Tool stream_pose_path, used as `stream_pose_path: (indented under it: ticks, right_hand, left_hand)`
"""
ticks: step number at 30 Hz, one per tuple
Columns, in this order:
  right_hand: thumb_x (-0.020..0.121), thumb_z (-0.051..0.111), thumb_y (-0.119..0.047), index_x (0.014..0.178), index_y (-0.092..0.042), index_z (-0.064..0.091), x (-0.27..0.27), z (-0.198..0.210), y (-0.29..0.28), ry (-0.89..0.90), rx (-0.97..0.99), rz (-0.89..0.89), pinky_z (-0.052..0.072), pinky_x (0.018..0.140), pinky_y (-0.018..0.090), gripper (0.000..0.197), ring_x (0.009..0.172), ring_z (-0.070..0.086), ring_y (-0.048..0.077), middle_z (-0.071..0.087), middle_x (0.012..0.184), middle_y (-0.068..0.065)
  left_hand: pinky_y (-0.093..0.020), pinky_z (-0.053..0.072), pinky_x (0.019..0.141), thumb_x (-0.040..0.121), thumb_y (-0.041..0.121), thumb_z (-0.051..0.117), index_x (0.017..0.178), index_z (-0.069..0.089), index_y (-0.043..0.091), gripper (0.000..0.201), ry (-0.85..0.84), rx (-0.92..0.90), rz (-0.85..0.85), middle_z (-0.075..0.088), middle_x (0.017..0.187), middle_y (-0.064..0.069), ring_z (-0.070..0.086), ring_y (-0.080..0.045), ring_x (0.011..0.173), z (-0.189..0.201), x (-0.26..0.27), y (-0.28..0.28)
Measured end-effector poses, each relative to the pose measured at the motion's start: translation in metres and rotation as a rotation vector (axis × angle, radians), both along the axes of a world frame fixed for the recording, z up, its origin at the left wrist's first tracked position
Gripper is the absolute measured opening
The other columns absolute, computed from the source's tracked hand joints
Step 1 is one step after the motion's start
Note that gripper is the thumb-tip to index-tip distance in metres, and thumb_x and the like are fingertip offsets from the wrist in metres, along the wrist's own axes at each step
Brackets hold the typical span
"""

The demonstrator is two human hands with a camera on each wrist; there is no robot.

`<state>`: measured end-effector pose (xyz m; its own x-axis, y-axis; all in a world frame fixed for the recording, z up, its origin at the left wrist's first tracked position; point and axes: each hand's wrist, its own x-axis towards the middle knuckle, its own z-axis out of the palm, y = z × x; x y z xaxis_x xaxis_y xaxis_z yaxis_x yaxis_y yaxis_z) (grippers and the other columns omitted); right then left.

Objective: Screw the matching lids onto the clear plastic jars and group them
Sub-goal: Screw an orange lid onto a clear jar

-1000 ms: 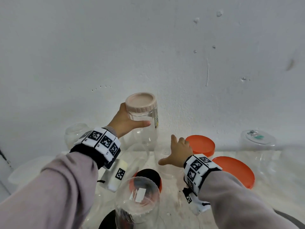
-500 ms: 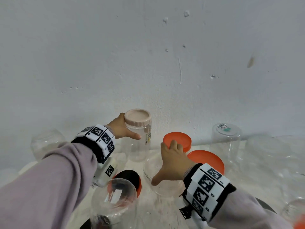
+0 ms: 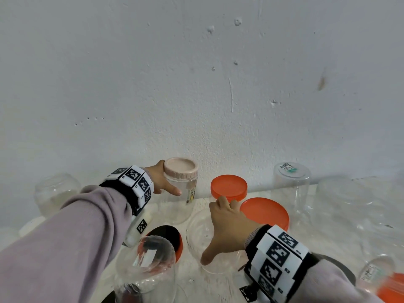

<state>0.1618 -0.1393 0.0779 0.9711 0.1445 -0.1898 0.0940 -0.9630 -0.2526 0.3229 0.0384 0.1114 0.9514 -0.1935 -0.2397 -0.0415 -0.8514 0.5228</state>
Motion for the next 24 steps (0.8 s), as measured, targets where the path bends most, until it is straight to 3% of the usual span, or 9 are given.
stream_pose_path:
  ticks: [5, 8, 11, 14, 18, 22, 24]
  right_hand:
    - [0.061, 0.083, -0.051, 0.137, -0.017, 0.027, -0.003, -0.005, -0.002, -0.011, 0.026, 0.001, 0.037, 0.102, 0.042, 0.100, 0.123, 0.026, 0.028, 0.026, 0.130, 0.003]
    - [0.060, 0.084, -0.047, 0.148, -0.029, 0.008, -0.006, -0.008, -0.002, 0.018, 0.068, 0.000, 0.037, 0.105, 0.050, 0.117, 0.132, 0.017, 0.033, 0.015, 0.141, 0.007]
    - [0.058, 0.085, -0.048, 0.146, -0.037, 0.007, -0.013, -0.009, -0.001, 0.002, 0.077, 0.006, 0.041, 0.102, 0.051, 0.118, 0.130, 0.017, 0.034, 0.013, 0.139, 0.006]
    - [0.058, 0.084, -0.048, 0.143, -0.033, 0.010, -0.020, -0.011, -0.002, -0.046, 0.092, 0.013, 0.042, 0.100, 0.046, 0.114, 0.124, 0.022, 0.031, 0.017, 0.134, 0.004]
    - [0.059, 0.084, -0.048, 0.143, -0.029, 0.008, -0.031, -0.013, -0.007, -0.094, 0.135, 0.000, 0.043, 0.097, 0.039, 0.114, 0.120, 0.026, 0.028, 0.018, 0.132, 0.002]
    - [0.060, 0.082, -0.049, 0.143, -0.024, 0.009, -0.042, -0.014, -0.015, -0.122, 0.201, -0.009, 0.040, 0.099, 0.036, 0.113, 0.123, 0.028, 0.027, 0.020, 0.135, 0.000]
    - [0.061, 0.081, -0.048, 0.143, -0.022, 0.010, -0.050, -0.015, -0.020, -0.130, 0.229, -0.010, 0.037, 0.094, 0.032, 0.112, 0.123, 0.029, 0.027, 0.021, 0.135, -0.001]
  left_hand:
    - [-0.041, 0.050, 0.097, 0.047, 0.037, 0.092, 0.131, 0.035, 0.020, 0.103, 0.024, 0.047, 0.078, 0.061, 0.117, -0.015, 0.063, -0.029, 0.109, 0.002, 0.001, 0.010]
    - [-0.043, 0.051, 0.096, 0.049, 0.036, 0.092, 0.129, 0.036, 0.020, 0.098, 0.015, 0.063, 0.095, 0.063, 0.113, -0.015, 0.065, -0.030, 0.106, 0.008, -0.003, 0.013]
    - [-0.044, 0.053, 0.093, 0.056, 0.037, 0.090, 0.132, 0.033, 0.019, 0.097, -0.026, 0.097, 0.088, 0.060, 0.116, -0.013, 0.064, -0.029, 0.106, 0.015, -0.011, 0.014]
    - [-0.041, 0.054, 0.091, 0.064, 0.042, 0.085, 0.141, 0.025, 0.020, 0.100, -0.063, 0.134, 0.094, 0.048, 0.123, -0.004, 0.060, -0.024, 0.105, 0.023, -0.020, 0.016]
    - [-0.040, 0.051, 0.096, 0.072, 0.046, 0.078, 0.147, 0.018, 0.018, 0.100, -0.106, 0.176, 0.084, 0.045, 0.135, -0.010, 0.060, -0.025, 0.108, 0.036, -0.035, 0.017]
    - [-0.042, 0.046, 0.101, 0.077, 0.044, 0.075, 0.145, 0.027, 0.017, 0.088, -0.128, 0.126, 0.066, 0.046, 0.135, -0.011, 0.057, -0.028, 0.114, 0.049, -0.058, 0.016]
    - [-0.041, 0.046, 0.101, 0.079, 0.044, 0.073, 0.141, 0.033, 0.018, 0.079, -0.138, 0.108, 0.052, 0.046, 0.135, -0.008, 0.057, -0.028, 0.111, 0.056, -0.076, 0.016]
